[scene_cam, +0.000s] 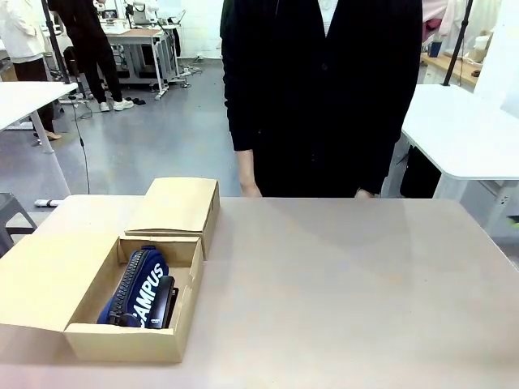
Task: Place items inside the box.
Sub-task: Pick up a Pencil pouch or Stapler and place it inside the Mailer Box closest to the robot, then close the lid of the Mailer Box closest to the robot.
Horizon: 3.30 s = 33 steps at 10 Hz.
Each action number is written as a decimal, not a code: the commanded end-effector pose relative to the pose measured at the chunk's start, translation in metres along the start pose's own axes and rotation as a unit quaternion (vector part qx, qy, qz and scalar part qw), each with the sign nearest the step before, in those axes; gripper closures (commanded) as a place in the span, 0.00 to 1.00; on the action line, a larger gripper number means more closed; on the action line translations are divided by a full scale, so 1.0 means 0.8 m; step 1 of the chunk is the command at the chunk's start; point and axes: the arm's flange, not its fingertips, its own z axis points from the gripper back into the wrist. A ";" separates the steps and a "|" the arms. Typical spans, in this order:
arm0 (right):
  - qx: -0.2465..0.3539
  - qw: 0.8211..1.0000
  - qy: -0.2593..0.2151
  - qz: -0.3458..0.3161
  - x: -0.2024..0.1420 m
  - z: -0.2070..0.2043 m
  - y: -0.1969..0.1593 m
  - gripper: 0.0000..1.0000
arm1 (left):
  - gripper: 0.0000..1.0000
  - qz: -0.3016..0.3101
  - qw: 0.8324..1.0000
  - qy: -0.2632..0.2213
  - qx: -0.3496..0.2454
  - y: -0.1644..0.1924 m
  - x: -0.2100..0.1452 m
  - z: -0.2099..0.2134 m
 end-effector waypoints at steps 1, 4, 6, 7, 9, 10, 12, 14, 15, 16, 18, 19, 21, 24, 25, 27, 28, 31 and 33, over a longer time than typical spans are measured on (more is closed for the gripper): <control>-0.025 0.986 -0.154 -0.062 -0.026 -0.017 -0.047 0.00 | 0.00 -0.008 1.000 -0.002 -0.011 0.000 -0.002 -0.001; 0.006 0.998 -0.059 -0.025 0.004 0.036 -0.015 0.00 | 0.00 -0.008 1.000 -0.002 -0.011 0.000 -0.002 -0.001; 0.006 0.998 -0.059 -0.025 0.004 0.036 -0.015 0.00 | 0.00 -0.008 1.000 -0.002 -0.011 0.000 -0.002 -0.001; 0.006 0.998 -0.059 -0.025 0.004 0.036 -0.015 0.00 | 0.00 -0.008 1.000 -0.002 -0.011 0.000 -0.002 -0.001; 0.006 0.998 -0.059 -0.025 0.004 0.036 -0.015 0.00 | 0.00 -0.008 1.000 -0.002 -0.011 0.000 -0.002 -0.001; 0.006 0.998 -0.059 -0.025 0.004 0.036 -0.015 0.00 | 0.00 -0.008 1.000 -0.002 -0.011 0.000 -0.002 -0.001; 0.006 0.998 -0.059 -0.025 0.004 0.036 -0.015 0.00 | 0.00 -0.147 0.986 -0.004 -0.072 -0.026 -0.006 -0.017; 0.006 0.998 -0.059 -0.025 0.004 0.036 -0.015 0.00 | 0.00 -0.305 0.940 0.106 -0.110 -0.046 -0.032 -0.081; 0.006 0.998 -0.059 -0.025 0.004 0.036 -0.015 0.00 | 0.00 -0.409 0.890 0.161 -0.121 -0.050 -0.052 -0.108; 0.006 0.998 -0.059 -0.025 0.004 0.036 -0.015 0.00 | 0.00 -0.514 0.834 0.172 -0.102 -0.043 -0.075 -0.136; 0.006 0.998 -0.059 -0.025 0.004 0.036 -0.015 0.00 | 0.00 -0.680 0.719 0.135 -0.053 -0.020 -0.104 -0.166; 0.006 0.998 -0.059 -0.025 0.004 0.036 -0.015 0.00 | 0.00 -0.778 0.621 0.087 -0.047 -0.010 -0.105 -0.168; 0.006 0.998 -0.059 -0.025 0.004 0.036 -0.015 0.00 | 0.00 -0.841 0.534 0.078 -0.024 0.017 -0.076 -0.160; 0.006 0.998 -0.059 -0.025 0.004 0.036 -0.015 0.00 | 0.00 -0.734 0.650 0.194 -0.037 -0.019 -0.027 -0.158; 0.006 0.998 -0.059 -0.025 0.004 0.036 -0.015 0.00 | 0.00 -0.734 0.650 0.194 -0.037 -0.019 -0.027 -0.158; 0.006 0.998 -0.059 -0.025 0.004 0.036 -0.015 0.00 | 0.00 -0.826 0.548 0.129 0.017 0.013 -0.024 -0.157; 0.006 0.998 -0.059 -0.025 0.004 0.036 -0.015 0.00 | 0.00 -0.834 0.536 0.113 0.068 0.034 -0.003 -0.146; 0.006 0.998 -0.059 -0.025 0.004 0.036 -0.015 0.00 | 0.00 -0.837 0.525 0.122 0.093 0.112 0.055 -0.087; 0.006 0.998 -0.059 -0.025 0.004 0.036 -0.015 0.00 | 0.00 -0.827 0.534 0.147 0.094 0.155 0.060 -0.075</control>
